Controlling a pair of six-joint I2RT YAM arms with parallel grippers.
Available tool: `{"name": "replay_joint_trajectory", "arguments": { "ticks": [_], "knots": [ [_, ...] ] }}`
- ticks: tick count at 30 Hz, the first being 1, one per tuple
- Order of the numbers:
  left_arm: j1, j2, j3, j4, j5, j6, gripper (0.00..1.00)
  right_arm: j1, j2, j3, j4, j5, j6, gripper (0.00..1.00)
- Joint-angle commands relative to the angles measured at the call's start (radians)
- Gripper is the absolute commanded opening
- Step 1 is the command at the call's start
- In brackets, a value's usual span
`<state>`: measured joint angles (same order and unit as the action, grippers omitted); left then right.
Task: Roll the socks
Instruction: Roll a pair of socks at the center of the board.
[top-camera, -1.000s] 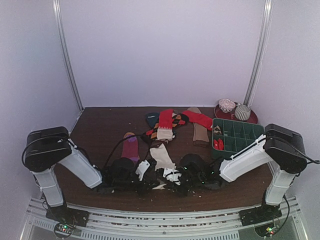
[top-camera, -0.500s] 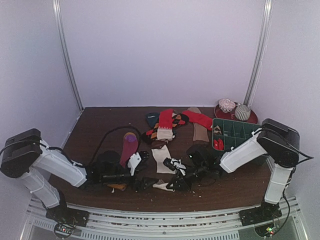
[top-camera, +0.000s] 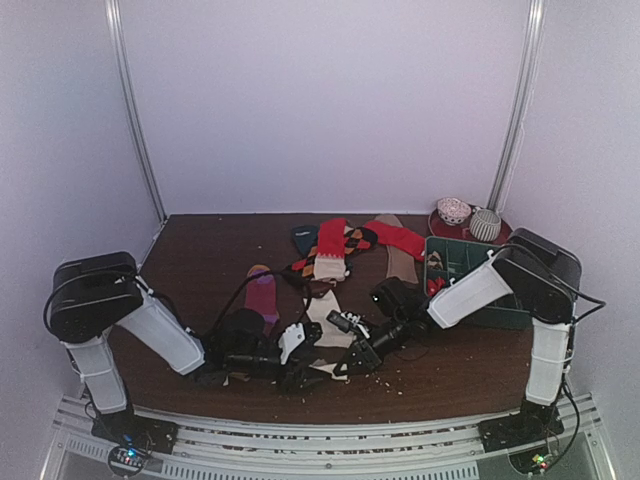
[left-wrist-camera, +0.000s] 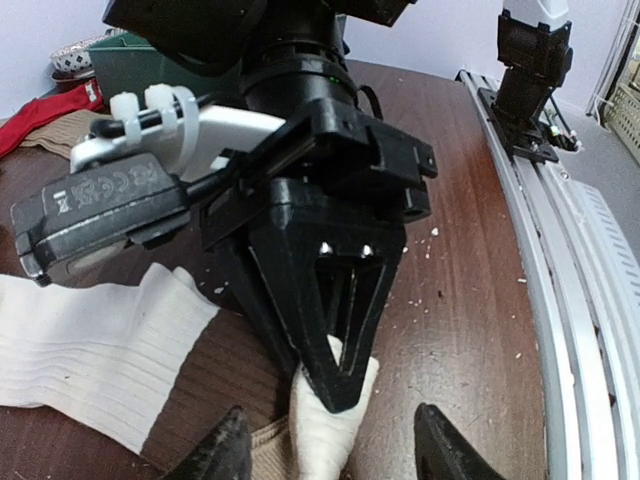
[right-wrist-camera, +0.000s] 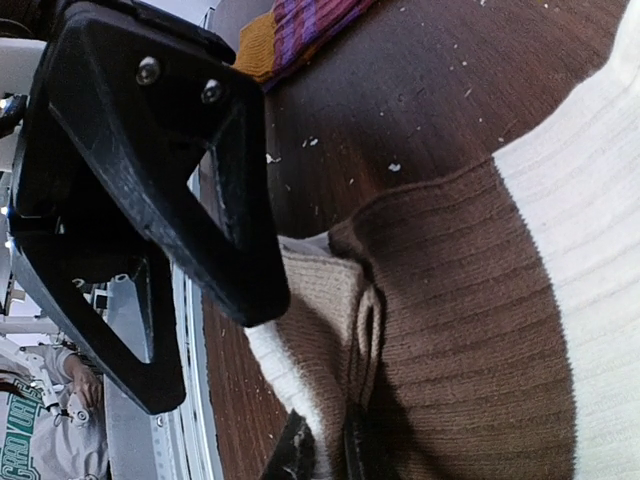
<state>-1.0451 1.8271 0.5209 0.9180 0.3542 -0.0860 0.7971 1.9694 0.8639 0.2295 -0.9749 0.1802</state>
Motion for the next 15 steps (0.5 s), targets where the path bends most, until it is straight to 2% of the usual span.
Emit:
{"name": "replay_joint_trajectory", "arguments": {
  "ticks": [1, 9, 15],
  "knots": [
    [0.005, 0.036, 0.022, 0.045, 0.04, 0.021, 0.49, -0.01, 0.088, -0.073, -0.297, 0.13, -0.013, 0.1],
    [0.01, 0.07, -0.007, 0.065, 0.042, 0.0, 0.49, -0.023, 0.094, -0.075, -0.294, 0.119, -0.02, 0.1],
    [0.01, 0.111, 0.012, 0.068, 0.067, -0.008, 0.42, -0.031, 0.099, -0.069, -0.3, 0.102, -0.021, 0.1]
  ]
}}
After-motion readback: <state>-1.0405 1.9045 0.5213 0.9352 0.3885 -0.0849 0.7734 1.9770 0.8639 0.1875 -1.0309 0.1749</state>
